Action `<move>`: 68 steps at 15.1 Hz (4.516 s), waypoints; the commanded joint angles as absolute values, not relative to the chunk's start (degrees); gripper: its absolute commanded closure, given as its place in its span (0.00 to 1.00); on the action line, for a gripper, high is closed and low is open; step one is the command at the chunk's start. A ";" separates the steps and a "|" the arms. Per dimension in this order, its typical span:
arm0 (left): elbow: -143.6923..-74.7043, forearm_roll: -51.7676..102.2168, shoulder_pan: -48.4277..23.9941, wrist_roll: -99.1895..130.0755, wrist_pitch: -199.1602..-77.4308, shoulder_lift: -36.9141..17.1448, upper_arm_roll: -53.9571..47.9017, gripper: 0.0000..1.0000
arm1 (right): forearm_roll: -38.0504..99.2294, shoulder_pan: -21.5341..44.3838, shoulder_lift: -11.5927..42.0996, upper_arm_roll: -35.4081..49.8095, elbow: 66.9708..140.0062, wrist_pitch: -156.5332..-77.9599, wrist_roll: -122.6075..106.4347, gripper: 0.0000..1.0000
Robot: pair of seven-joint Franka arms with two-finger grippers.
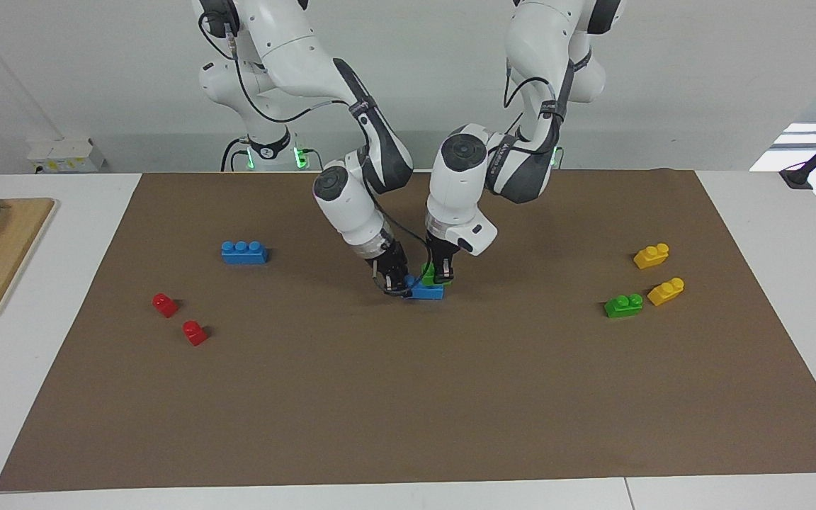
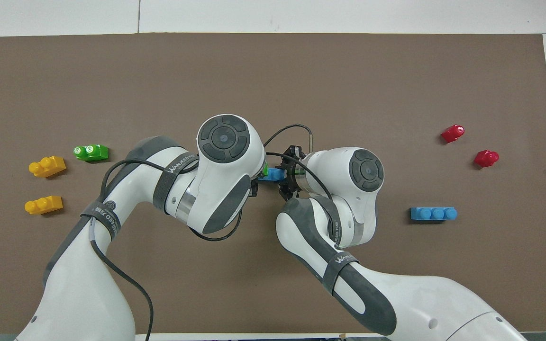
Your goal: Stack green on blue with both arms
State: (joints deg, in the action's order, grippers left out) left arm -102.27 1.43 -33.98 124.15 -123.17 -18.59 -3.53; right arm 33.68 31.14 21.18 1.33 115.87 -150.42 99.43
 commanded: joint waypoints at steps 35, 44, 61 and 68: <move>-104.68 0.53 -25.24 107.62 -111.22 -6.43 -2.29 0.00 | 37.88 27.43 21.19 1.14 116.19 -149.69 96.77 0.07; -105.64 0.53 -7.76 62.32 -98.09 4.48 -1.41 0.00 | 32.37 15.22 13.81 0.44 110.32 -131.59 86.33 0.02; -100.90 0.35 1.59 16.43 -92.81 4.13 -1.23 0.00 | 3.87 0.36 0.26 0.35 99.24 -99.60 10.21 0.00; -95.37 -0.79 -0.88 9.08 -86.15 2.73 -1.67 0.00 | -1.50 -0.97 0.18 0.44 96.24 -95.80 5.71 0.00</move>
State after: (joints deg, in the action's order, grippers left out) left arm -98.95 0.85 -0.04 13.43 -89.68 3.78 -2.15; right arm -0.30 -0.36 -0.39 -0.20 97.66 -97.17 6.91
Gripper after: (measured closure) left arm 0.000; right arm 0.000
